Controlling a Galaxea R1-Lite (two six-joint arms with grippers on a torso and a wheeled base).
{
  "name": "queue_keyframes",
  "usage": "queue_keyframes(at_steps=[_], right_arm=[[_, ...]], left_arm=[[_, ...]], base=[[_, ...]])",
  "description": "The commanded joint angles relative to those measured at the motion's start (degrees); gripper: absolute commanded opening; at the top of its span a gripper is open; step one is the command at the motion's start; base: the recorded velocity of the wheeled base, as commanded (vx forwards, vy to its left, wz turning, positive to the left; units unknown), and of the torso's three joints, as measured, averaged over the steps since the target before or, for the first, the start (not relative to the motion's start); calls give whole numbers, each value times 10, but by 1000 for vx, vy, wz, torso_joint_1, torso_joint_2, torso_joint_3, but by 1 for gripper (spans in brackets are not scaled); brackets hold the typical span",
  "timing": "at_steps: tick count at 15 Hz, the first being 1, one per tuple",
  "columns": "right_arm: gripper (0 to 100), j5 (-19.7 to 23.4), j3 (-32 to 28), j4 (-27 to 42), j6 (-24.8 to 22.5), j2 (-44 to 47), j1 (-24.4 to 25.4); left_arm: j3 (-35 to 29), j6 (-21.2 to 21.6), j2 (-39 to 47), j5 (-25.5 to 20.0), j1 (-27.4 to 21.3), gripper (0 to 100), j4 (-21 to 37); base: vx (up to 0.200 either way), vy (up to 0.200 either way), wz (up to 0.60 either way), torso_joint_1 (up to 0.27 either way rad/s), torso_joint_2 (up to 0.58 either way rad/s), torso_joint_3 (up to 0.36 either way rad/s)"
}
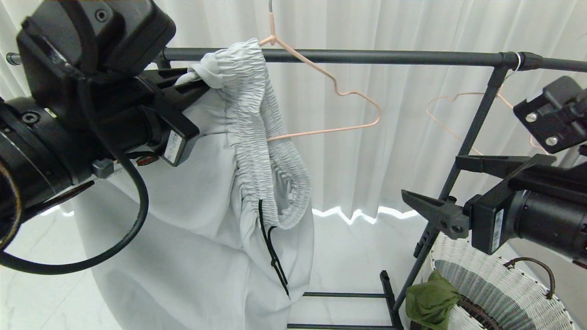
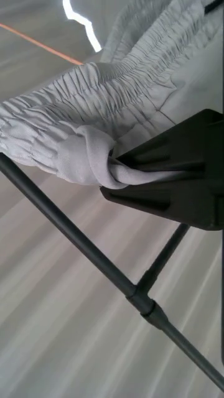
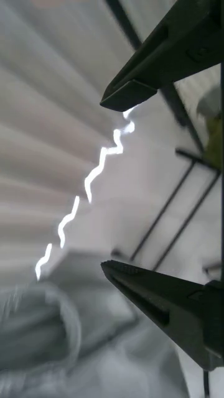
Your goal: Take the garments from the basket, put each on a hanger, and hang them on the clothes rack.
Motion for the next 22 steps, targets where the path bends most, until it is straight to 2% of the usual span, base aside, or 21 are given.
queue_keyframes(at_steps=[1, 3, 4, 7, 10, 18, 19, 22], right_arm=[[100, 0, -4, -1, 37, 34, 36], [100, 0, -11, -27, 72, 71, 48], [100, -1, -25, -52, 89, 101, 48], [100, -1, -63, -70, 121, 151, 45], [100, -1, -75, -84, 124, 171, 43], [100, -2, -72, -102, 150, 191, 35], [0, -3, -72, -102, 154, 194, 33], [0, -5, -71, -102, 154, 193, 19]], left_arm=[[0, -2, -2, -12, 0, 0, -1], [-7, -2, -5, -48, 0, 0, -2], [-13, -2, -5, -58, 0, 0, -2], [-27, -2, -3, -73, -1, 0, -1], [-38, -20, -2, -80, -16, 0, -2], [-52, -23, -2, -80, -33, 0, -2], [-52, -23, -2, -80, -34, 0, -2], [-52, -23, -3, -80, -34, 0, -2]], base=[[0, 0, 0, 0, 0, 0], [0, 0, 0, 0, 0, 0], [0, 0, 0, 0, 0, 0], [0, 0, 0, 0, 0, 0], [0, 0, 0, 0, 0, 0], [0, 0, 0, 0, 0, 0], [0, 0, 0, 0, 0, 0], [0, 0, 0, 0, 0, 0]])
